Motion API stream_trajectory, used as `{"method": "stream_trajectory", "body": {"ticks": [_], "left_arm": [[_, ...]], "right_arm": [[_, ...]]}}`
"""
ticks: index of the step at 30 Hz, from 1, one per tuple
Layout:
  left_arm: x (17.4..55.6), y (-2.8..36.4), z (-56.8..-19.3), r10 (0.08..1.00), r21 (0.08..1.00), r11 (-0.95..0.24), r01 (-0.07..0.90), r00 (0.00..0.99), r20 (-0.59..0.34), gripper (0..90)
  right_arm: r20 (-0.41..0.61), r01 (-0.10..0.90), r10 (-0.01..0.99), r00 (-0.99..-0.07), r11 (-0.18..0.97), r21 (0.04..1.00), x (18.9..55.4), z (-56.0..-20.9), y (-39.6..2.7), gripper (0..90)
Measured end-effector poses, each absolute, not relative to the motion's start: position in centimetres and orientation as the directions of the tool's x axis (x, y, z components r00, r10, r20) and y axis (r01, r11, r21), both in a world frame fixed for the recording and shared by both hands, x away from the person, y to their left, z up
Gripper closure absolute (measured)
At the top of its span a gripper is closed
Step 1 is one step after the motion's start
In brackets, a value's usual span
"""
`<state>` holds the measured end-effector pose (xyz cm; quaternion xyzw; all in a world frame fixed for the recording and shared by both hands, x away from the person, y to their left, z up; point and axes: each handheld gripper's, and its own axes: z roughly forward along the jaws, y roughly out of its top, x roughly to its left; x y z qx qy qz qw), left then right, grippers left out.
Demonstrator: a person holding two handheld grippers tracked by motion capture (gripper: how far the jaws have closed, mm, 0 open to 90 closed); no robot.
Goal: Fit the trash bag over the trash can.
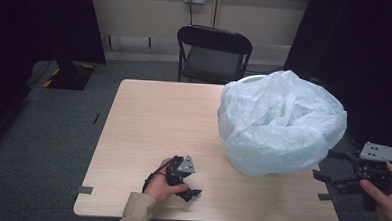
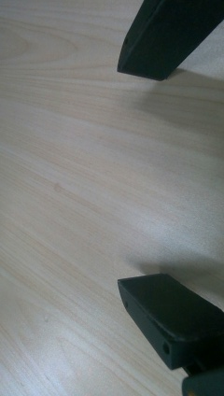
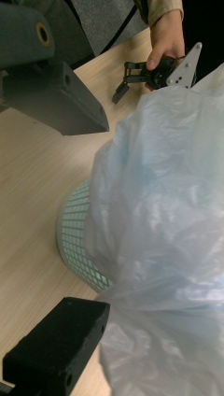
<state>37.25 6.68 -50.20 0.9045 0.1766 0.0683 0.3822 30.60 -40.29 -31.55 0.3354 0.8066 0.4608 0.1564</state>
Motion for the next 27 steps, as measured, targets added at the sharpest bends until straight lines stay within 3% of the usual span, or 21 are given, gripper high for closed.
{"method": "stream_trajectory", "body": {"ticks": [27], "left_arm": [[37.3,6.7,-50.2,0.371,0.716,-0.645,0.267,0.928,-0.011,0.0]], "right_arm": [[0.077,0.434,0.676,-0.733,0.378,0.818,30.3,-37.3,-39.4,10.7]]}}
